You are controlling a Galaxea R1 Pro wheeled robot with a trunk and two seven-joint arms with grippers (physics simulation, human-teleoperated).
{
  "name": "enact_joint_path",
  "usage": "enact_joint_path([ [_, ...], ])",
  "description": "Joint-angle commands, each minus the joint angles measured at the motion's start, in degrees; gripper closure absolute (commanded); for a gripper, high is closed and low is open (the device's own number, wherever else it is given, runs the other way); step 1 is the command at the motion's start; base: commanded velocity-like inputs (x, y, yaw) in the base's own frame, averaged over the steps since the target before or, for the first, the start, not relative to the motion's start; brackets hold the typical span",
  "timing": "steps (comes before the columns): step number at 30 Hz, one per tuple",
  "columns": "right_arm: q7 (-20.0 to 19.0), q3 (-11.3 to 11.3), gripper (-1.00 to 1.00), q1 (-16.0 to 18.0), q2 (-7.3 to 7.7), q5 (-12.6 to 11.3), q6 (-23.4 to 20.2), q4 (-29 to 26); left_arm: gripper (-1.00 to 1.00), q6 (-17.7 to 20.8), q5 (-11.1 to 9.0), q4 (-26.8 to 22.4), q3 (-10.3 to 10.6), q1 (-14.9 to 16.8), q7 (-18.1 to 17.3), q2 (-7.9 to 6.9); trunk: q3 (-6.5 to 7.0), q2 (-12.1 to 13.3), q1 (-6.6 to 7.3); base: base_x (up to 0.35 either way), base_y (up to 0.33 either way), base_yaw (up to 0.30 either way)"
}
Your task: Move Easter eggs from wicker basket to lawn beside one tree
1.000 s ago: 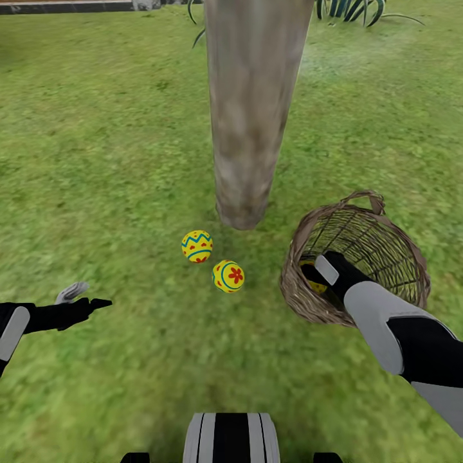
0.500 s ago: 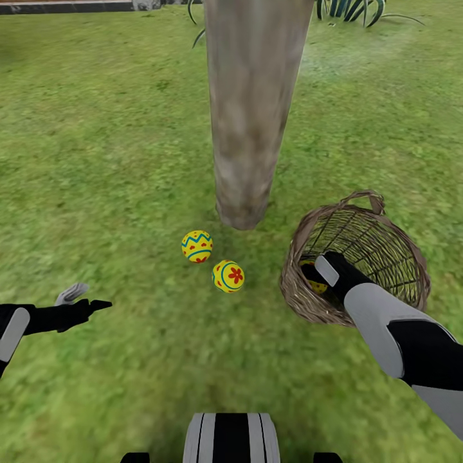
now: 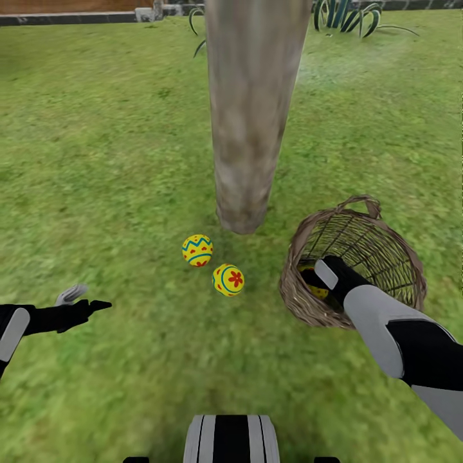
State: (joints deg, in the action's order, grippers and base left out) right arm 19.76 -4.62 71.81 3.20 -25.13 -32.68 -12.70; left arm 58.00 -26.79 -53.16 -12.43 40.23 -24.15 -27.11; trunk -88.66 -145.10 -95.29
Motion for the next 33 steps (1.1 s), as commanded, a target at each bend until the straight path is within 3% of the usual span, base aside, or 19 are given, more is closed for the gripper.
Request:
enact_joint_path([
  [1, 0.4, -0.5, 1.00, 0.0, 0.05, -0.6, -0.3, -0.1, -1.00, 0.2, 0.3, 0.0, -0.1, 0.0, -0.5, 0.06, 0.19, 0.0, 0.03, 0.000, 0.000, 0.000],
  [16, 0.5, -0.4, 1.00, 0.0, 0.14, -0.6, -0.5, -0.1, -1.00, 0.1, 0.1, 5.7, -0.3, 0.0, -0.5, 0.03, 3.52, 0.2, 0.42, 0.000, 0.000, 0.000],
  [21, 0.4, -0.4, 1.00, 0.0, 0.14, -0.7, -0.5, -0.1, -1.00, 0.1, 0.0, 6.2, -0.4, 0.0, -0.4, -0.06, 3.52, 0.2, 0.42, 0.033, 0.008, 0.000],
  [33, 0.5, -0.5, 1.00, 0.0, 0.08, -0.6, -0.5, 0.2, -1.00, 0.1, 0.0, 6.3, -0.4, 0.0, -0.7, -0.05, 6.17, 0.4, 0.73, -0.252, -0.122, 0.000],
])
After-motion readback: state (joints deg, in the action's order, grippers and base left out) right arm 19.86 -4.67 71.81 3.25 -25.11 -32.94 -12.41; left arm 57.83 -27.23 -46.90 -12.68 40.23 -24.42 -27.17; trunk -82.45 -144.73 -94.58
